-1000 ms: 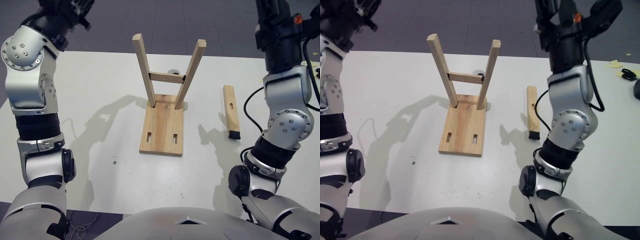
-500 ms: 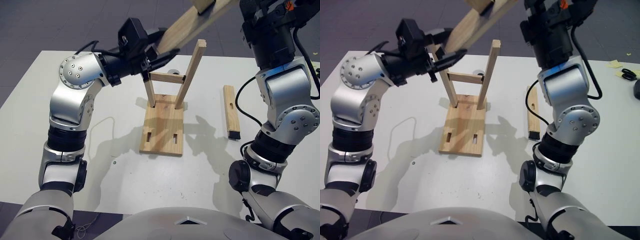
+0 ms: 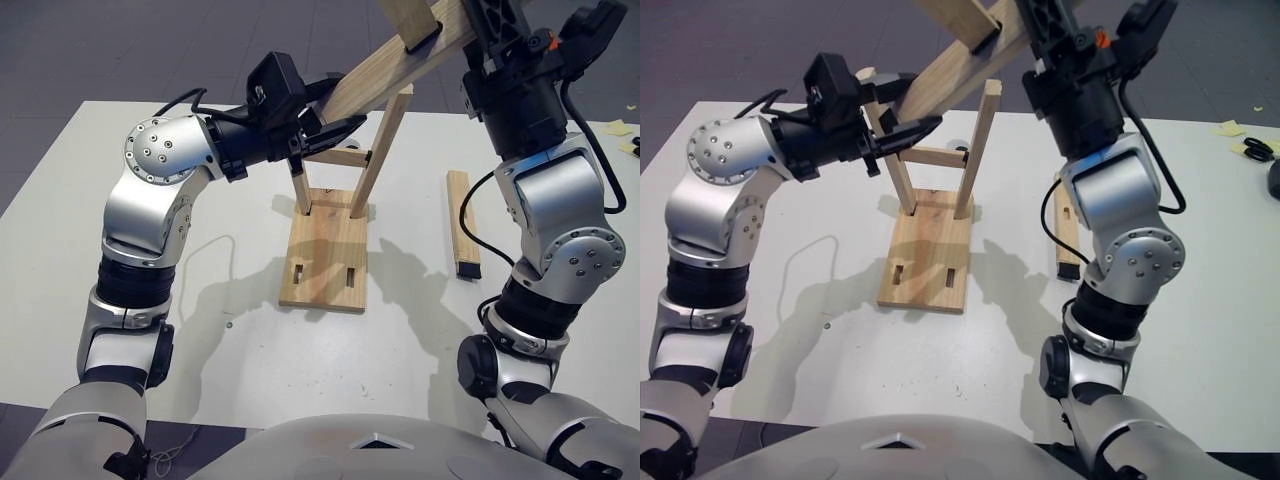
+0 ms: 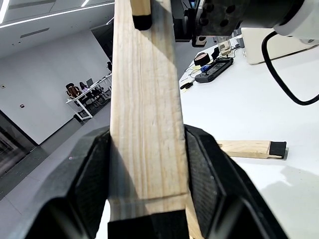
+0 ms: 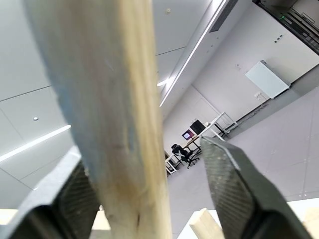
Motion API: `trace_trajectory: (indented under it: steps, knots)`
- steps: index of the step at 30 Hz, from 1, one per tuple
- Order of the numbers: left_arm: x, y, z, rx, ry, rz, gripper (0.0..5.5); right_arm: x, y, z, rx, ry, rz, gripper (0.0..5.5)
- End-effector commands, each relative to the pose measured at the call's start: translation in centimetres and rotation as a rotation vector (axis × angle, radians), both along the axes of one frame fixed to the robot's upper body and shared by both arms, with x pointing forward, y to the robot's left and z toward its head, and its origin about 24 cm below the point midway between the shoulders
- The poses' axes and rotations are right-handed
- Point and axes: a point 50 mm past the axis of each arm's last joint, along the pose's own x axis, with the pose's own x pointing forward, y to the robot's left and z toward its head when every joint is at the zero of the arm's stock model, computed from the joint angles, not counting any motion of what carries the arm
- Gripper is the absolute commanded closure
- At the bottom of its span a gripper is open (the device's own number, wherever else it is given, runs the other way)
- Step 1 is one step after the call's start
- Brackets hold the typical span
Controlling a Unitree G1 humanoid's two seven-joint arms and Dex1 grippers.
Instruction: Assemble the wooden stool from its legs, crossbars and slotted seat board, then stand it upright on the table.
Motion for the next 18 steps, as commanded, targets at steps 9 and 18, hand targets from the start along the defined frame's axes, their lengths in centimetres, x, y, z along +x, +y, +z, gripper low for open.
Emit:
trace_trajectory:
  steps: [9,18]
  knots:
    - [-0.6,-0.3,-0.8,0.064,-0.024,-0.005,3.45,-0.5,0.0,-0.3,-0.067,-0.018,-0.048,4.46]
    - [-0.8,0.1,-1.3,0.078,-0.02,0.013,3.08,-0.2,-0.1,-0.6,-0.066,-0.001,-0.075,4.47]
